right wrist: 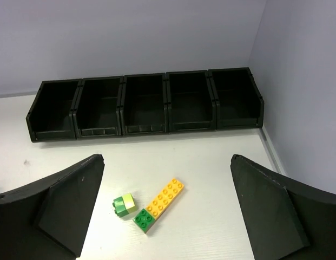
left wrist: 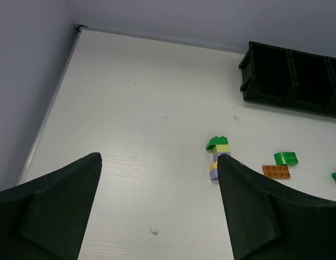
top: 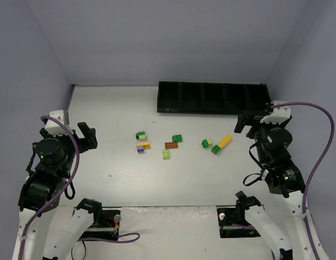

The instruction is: Sort the legos into containers by color

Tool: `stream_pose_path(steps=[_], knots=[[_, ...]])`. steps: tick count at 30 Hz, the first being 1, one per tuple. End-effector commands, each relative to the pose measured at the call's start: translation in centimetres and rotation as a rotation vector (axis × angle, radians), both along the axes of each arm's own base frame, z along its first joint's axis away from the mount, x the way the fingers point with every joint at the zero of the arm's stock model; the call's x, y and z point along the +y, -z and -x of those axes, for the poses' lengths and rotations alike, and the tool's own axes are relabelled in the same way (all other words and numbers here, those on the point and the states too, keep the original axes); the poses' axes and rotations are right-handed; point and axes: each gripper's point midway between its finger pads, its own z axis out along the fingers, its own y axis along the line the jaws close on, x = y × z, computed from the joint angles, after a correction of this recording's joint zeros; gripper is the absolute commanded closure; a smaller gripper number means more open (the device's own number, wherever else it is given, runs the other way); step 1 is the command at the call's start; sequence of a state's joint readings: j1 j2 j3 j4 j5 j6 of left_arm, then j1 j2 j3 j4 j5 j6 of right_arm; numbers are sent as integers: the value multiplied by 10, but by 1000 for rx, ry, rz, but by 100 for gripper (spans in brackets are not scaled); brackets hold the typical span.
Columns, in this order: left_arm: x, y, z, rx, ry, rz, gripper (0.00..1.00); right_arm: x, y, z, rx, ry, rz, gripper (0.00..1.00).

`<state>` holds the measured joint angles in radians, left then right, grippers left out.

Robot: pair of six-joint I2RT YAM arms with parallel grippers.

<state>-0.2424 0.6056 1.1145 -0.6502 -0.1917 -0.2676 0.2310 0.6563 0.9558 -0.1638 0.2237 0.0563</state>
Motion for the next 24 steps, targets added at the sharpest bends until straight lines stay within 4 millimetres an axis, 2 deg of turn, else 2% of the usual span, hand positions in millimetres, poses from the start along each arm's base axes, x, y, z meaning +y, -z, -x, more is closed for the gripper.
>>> stream_pose_path(steps=[1, 4, 9, 10, 11, 12, 13, 15, 17, 20, 21, 22, 24], knots=[[-1, -16, -7, -40, -10, 22, 19, 3, -15, -11, -58, 8, -31, 0], [-2, -15, -7, -36, -6, 23, 19, -3, -10, -14, -50, 63, -86, 0], [-3, -12, -8, -21, -3, 24, 19, 5, -1, -27, 6, 50, -104, 0], [-4, -11, -9, -16, -1, 27, 19, 7, 11, -34, 53, 54, -102, 0], [-5, -10, -9, -13, 0, 30, 19, 9, 15, -37, 71, 57, -118, 0], [-6, -9, -10, -7, 2, 33, 19, 16, 21, -41, 97, 28, -125, 0], [-6, -7, -11, -1, 2, 33, 19, 22, 35, -49, 152, 12, -123, 0], [-6, -6, -11, 5, 0, 31, 19, 39, 44, -57, 201, -54, -158, 0], [-4, -4, -11, 13, -7, 27, 19, 57, 72, -71, 295, -89, -193, 0], [-4, 0, -10, 26, -8, 24, 19, 74, 92, -80, 362, -102, -208, 0], [-5, 2, -11, 34, -6, 22, 19, 85, 110, -86, 416, -112, -222, 11], [-5, 6, -10, 46, -5, 21, 19, 96, 118, -88, 441, -131, -223, 16], [-4, 10, -9, 62, -9, 16, 19, 112, 139, -95, 508, -138, -248, 19]])
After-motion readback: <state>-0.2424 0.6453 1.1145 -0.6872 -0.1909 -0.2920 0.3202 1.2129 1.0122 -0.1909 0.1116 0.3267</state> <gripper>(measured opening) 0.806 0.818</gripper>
